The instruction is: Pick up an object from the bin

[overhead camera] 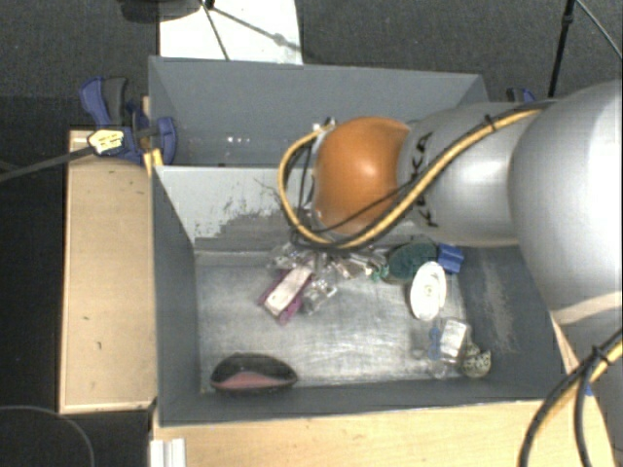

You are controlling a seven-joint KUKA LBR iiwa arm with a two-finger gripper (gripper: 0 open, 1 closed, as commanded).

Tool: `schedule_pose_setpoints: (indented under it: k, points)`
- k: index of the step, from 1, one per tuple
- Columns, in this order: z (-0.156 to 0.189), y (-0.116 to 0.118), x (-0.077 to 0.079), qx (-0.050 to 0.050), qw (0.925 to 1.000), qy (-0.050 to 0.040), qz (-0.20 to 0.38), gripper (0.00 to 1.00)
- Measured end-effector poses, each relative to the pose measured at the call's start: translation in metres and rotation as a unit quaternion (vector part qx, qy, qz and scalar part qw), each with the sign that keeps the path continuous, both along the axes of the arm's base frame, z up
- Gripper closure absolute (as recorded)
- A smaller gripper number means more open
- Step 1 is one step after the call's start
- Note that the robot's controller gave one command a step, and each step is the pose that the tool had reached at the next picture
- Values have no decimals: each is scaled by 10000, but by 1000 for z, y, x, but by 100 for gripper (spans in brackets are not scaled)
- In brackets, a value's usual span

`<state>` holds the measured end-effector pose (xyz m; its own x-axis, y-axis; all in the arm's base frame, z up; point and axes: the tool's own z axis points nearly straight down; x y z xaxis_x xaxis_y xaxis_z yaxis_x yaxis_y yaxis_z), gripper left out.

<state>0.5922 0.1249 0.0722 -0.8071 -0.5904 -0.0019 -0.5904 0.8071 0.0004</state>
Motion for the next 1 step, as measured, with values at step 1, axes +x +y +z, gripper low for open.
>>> schedule_pose_setpoints:
  k: [1]
  points:
    - [60, 1, 2, 5, 10000, -35, -35, 100]
